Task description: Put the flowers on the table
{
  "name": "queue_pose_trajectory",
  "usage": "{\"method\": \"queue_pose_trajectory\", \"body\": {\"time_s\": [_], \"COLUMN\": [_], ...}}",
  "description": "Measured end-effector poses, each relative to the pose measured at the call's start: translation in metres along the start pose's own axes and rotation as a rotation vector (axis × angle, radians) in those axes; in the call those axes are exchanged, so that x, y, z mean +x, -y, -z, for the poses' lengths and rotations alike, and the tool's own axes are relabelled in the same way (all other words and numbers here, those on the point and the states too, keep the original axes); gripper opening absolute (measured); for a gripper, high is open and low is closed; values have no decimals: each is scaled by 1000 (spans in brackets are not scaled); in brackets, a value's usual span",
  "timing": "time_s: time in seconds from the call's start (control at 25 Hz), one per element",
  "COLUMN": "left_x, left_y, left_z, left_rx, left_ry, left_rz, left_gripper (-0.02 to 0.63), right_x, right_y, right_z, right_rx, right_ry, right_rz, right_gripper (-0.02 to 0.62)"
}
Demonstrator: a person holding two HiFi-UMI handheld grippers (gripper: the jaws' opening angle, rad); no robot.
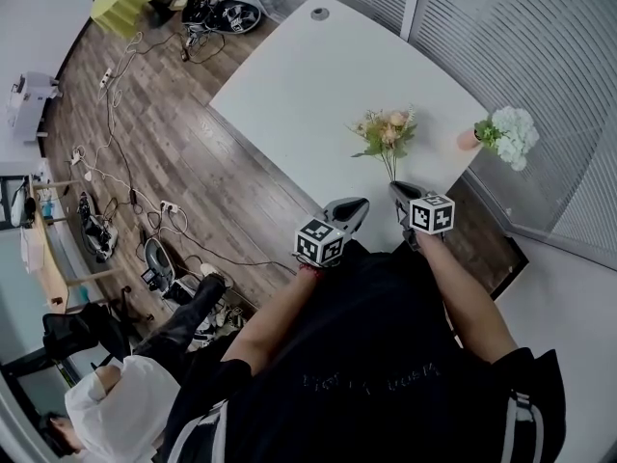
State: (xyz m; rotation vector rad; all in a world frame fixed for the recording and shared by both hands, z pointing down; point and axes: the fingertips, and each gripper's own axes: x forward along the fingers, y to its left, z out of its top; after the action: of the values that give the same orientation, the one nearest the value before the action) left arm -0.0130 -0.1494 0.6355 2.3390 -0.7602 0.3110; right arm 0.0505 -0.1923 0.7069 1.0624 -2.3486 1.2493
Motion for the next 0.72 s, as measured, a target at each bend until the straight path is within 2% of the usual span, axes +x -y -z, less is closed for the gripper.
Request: {"method": "queue_pose_trajectory", "body": {"time_s": [0.72], "left_x": [-18], "left_y": [-12], "left_z": [9], "left_rx": [-40], "left_ry": [-33], "left_rz": [-5], "left_gripper": [26], "right_x": [27], "right_y": [9], "right_z": [16], "right_rx": [35], "right_ry": [-63], "right_rz": [64], "right_gripper": [45]}}
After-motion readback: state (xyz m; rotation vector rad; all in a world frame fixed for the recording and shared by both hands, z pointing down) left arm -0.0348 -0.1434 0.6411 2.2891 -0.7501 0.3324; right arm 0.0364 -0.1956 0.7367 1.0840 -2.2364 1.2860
